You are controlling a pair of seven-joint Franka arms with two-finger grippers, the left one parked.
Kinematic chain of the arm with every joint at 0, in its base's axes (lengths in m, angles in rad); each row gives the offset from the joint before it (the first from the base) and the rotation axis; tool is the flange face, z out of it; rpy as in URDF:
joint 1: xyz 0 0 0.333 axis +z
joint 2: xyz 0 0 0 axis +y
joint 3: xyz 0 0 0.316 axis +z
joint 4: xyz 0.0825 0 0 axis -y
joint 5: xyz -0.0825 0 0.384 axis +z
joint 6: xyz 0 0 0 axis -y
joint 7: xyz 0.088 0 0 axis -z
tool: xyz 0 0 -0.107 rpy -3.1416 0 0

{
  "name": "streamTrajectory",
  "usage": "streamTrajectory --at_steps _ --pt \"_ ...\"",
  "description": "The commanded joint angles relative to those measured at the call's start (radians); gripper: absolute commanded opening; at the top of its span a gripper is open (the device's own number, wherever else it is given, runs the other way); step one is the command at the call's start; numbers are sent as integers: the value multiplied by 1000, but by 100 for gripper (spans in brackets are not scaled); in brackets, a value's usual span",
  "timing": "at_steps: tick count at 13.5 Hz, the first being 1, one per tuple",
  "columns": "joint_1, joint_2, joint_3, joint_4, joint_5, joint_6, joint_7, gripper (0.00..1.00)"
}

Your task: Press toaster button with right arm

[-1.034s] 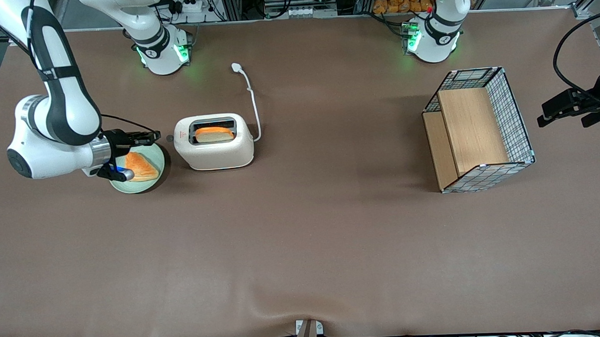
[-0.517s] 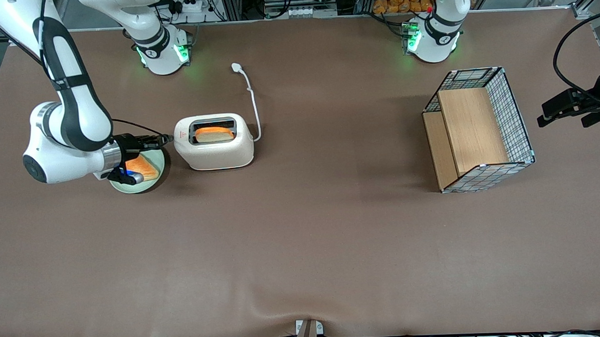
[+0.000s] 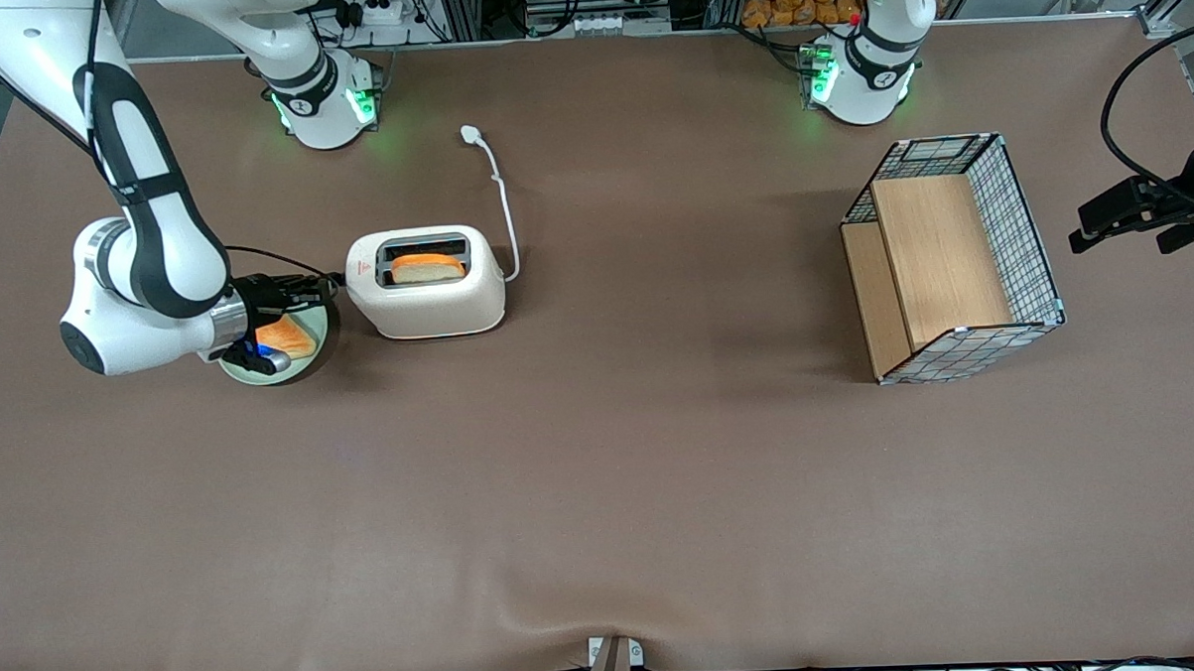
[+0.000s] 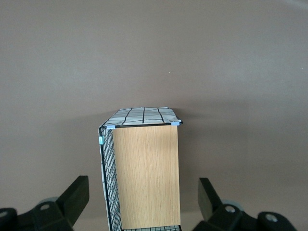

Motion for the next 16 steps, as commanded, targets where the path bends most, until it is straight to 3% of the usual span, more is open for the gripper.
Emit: streamTrajectory --at_steps 1,11,16 --pt "-16 39 7 -4 37 13 -23 0" --pt "-19 137 7 -2 74 76 -51 0" --pt "-22 107 6 13 77 56 -51 0"
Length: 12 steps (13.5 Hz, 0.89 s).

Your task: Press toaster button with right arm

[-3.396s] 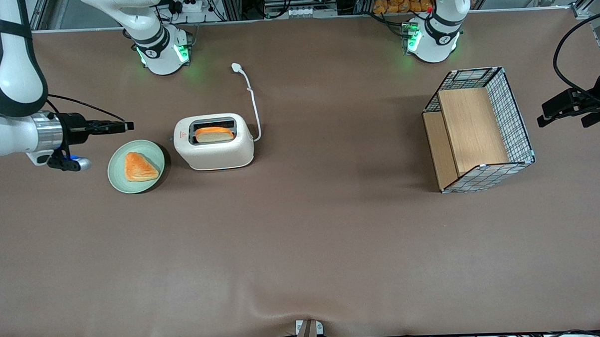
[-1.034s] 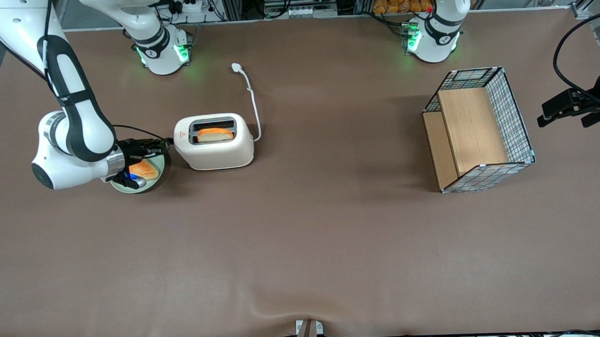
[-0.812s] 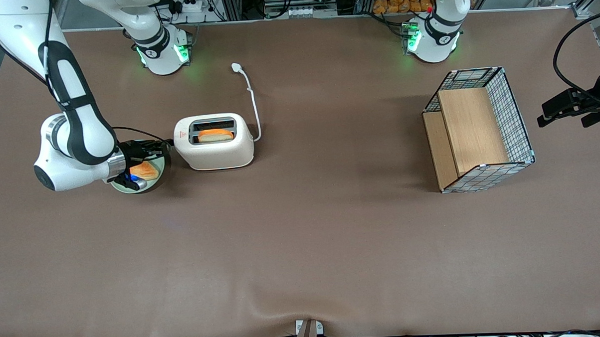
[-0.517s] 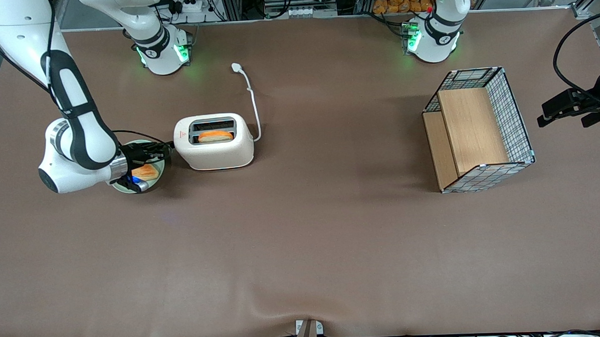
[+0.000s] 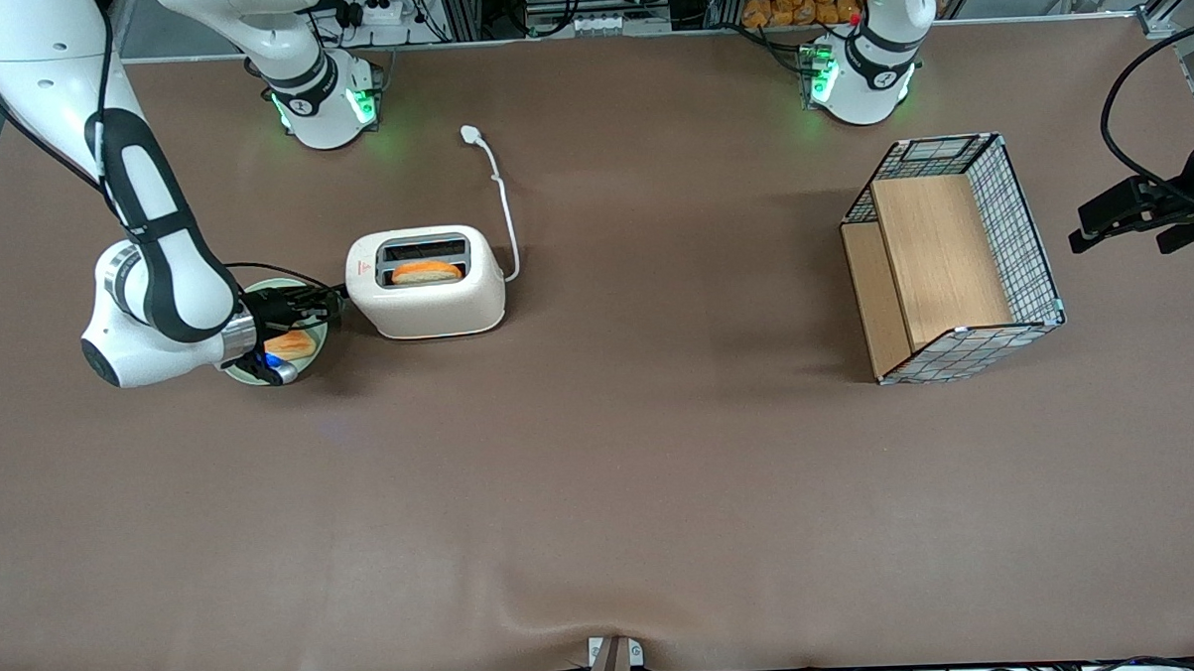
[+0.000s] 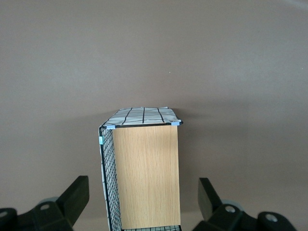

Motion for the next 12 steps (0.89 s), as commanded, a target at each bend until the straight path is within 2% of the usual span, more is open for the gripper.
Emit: streamTrajectory --at_steps 1,4,7,8,9,10,11,12 --pt "-1 8 6 6 20 12 -23 0" --pt "-3 -27 2 38 10 -19 -17 0" --pt "-17 -35 -12 105 -30 -69 -13 0" --pt "-23 -37 -14 125 -47 -82 -13 14" --pt "-38 -49 -18 133 -58 -80 -13 47" --pt "-44 -61 -20 141 -61 -74 -23 93" --pt "-44 -73 -23 157 -72 -74 -26 100" --pt "-44 -89 -24 182 -120 -72 -26 100"
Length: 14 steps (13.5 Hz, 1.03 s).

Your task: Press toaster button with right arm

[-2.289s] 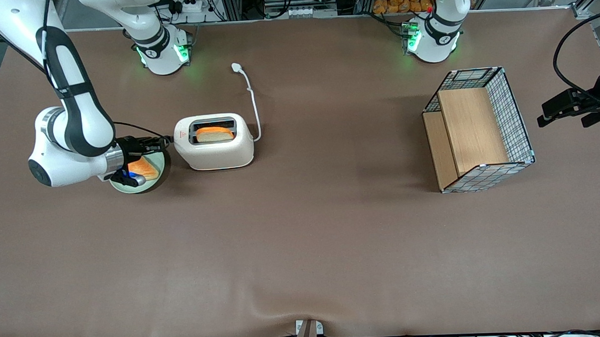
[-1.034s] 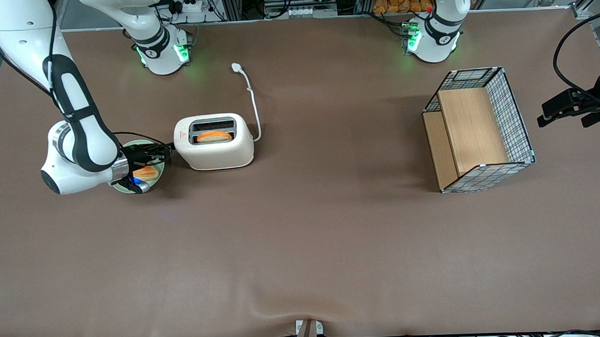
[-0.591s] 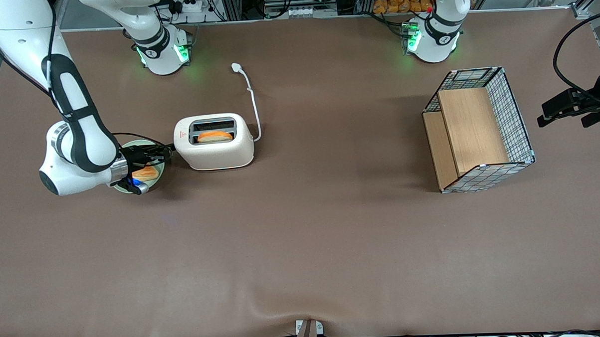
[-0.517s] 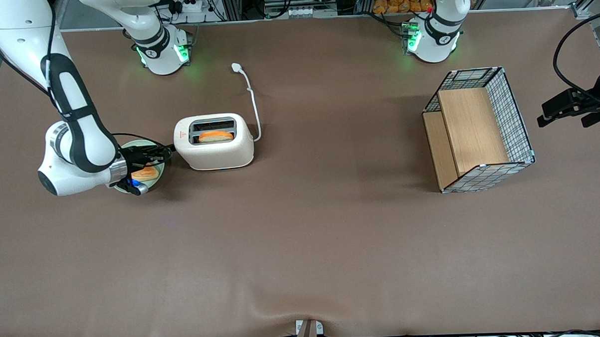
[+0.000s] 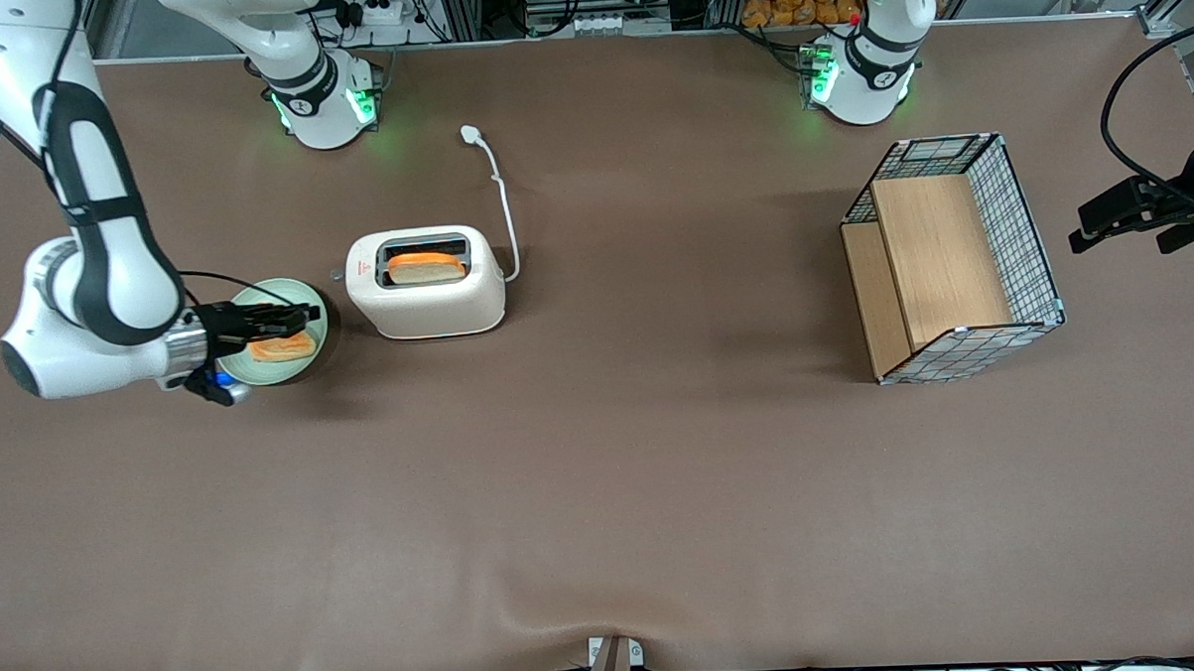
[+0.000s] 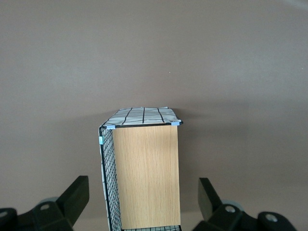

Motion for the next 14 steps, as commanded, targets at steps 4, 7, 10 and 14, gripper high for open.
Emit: streamTrajectory --at_steps 4,7,10,14 --pt "-4 -124 6 113 -252 -7 -40 100" --pt "-4 -222 7 113 -350 53 -115 100" --pt "-2 -305 9 115 -421 65 -130 100" --pt "-1 -388 10 109 -430 26 -120 100"
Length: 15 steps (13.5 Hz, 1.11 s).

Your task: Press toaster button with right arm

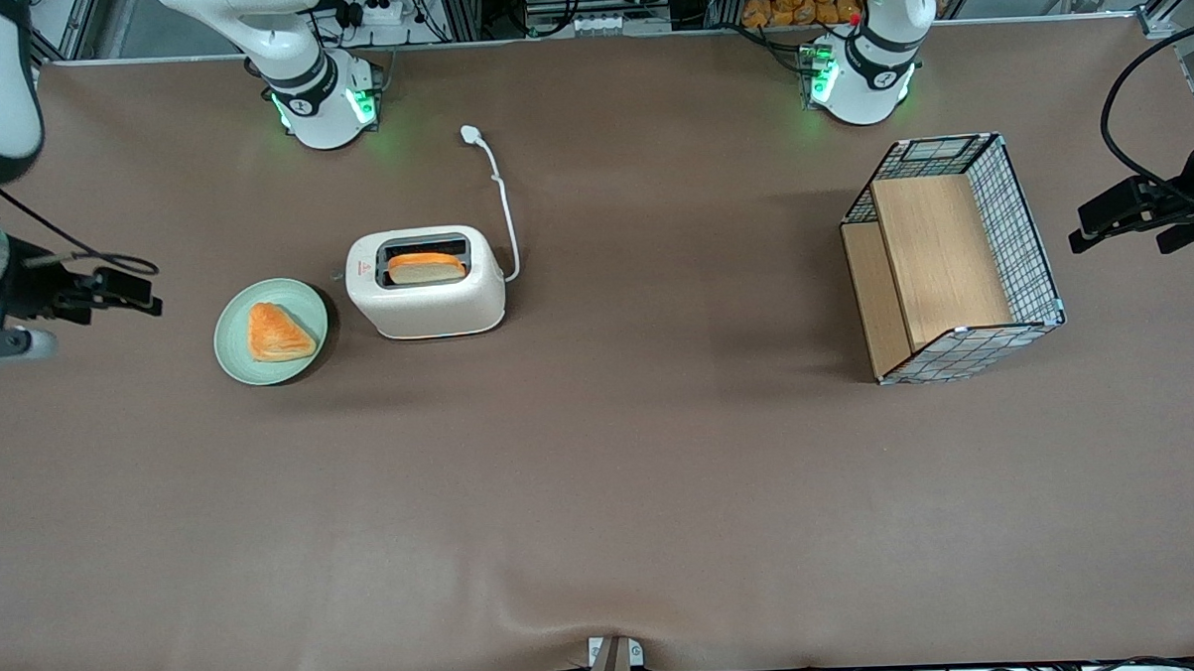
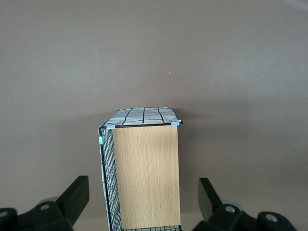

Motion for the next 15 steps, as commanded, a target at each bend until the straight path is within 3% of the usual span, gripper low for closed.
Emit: streamTrajectory --at_steps 1,8,15 --pt "2 -65 7 -26 -27 -5 -4 100" --pt "3 -88 57 106 -53 -162 200 100" --pt "-11 -84 84 208 -76 -283 144 100"
